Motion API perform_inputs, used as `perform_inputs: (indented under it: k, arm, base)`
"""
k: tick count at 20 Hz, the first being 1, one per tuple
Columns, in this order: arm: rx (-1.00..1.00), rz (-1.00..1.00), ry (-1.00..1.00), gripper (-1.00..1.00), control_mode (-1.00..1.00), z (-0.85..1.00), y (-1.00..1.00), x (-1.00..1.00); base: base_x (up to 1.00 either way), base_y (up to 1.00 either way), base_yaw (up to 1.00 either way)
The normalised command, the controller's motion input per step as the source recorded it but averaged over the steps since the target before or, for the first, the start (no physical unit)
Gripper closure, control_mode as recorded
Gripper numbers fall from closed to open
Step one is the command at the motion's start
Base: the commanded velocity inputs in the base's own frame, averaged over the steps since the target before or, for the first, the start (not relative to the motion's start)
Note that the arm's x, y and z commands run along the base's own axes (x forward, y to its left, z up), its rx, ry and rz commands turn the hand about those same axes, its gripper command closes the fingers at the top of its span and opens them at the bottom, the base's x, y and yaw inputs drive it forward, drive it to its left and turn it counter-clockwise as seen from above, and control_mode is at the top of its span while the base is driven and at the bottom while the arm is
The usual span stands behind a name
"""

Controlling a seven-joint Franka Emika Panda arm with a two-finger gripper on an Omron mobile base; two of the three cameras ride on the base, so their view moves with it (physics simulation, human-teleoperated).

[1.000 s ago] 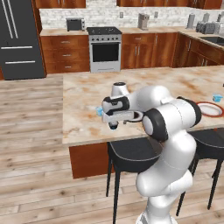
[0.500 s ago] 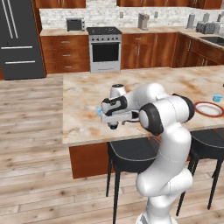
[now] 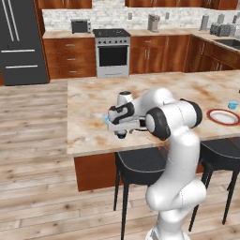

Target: Place two yogurt containers on each plate.

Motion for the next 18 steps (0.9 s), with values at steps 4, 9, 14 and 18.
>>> perform_inputs:
  k: [4, 9, 14, 18]
  arm:
    - [0.01, -0.02, 0.0, -1.0, -1.0, -0.12, 0.03, 0.22]
    - [0.0, 0.0, 0.0, -1.0, -1.0, -0.11, 0.01, 0.08]
    - [0.0, 0.0, 0.0, -1.0, -1.0, -0.09, 0.0, 0.0]
    - [0.0, 0.0, 0.0, -1.0, -1.0, -0.1, 0.0, 0.0]
  base:
    - [0.0, 0.0, 0.0]
    - [0.0, 0.0, 0.0]
    - [0.0, 0.0, 0.0]
    - [0.0, 0.0, 0.0]
